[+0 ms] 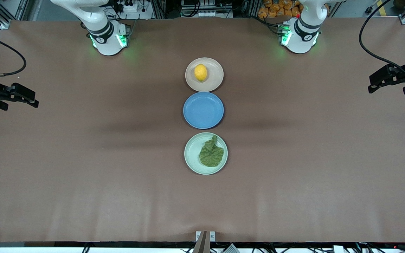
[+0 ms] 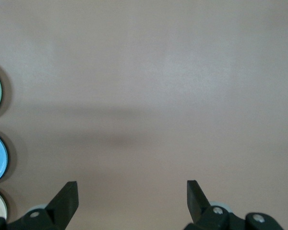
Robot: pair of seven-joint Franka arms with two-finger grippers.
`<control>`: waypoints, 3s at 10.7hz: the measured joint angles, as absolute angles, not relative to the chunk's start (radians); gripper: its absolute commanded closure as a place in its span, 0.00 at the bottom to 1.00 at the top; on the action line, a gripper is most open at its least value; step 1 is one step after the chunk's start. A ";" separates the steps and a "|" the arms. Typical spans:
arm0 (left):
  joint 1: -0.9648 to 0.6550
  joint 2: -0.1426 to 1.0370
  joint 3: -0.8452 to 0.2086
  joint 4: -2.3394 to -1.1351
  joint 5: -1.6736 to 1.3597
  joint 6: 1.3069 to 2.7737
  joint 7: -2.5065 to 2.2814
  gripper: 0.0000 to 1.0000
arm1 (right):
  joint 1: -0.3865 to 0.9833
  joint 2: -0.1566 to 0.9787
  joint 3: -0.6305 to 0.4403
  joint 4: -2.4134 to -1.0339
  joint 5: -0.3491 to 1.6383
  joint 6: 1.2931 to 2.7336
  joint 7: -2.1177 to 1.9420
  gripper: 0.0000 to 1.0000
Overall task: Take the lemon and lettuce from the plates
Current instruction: 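Move the left gripper toward the lettuce plate while the right gripper rises, then lower the left gripper onto the green lettuce leaf and close it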
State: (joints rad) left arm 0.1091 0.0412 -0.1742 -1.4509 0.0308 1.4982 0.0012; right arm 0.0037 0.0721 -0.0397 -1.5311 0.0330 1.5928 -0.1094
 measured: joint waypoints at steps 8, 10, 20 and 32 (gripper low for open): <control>0.073 0.141 -0.181 -1.469 -0.098 1.587 0.002 0.00 | 0.004 0.072 -0.040 -1.532 0.033 1.592 -0.109 0.00; -0.015 0.247 -0.185 -1.469 -0.105 1.702 -0.001 0.00 | 0.004 0.073 -0.039 -1.536 0.033 1.592 -0.109 0.00; -0.424 0.567 -0.182 -1.469 -0.019 2.088 -0.159 0.00 | 0.171 0.076 -0.032 -1.832 0.101 1.749 -0.077 0.00; -0.604 0.854 -0.117 -1.466 -0.019 2.521 -0.206 0.35 | 0.386 0.088 -0.030 -2.079 0.182 1.906 0.116 0.00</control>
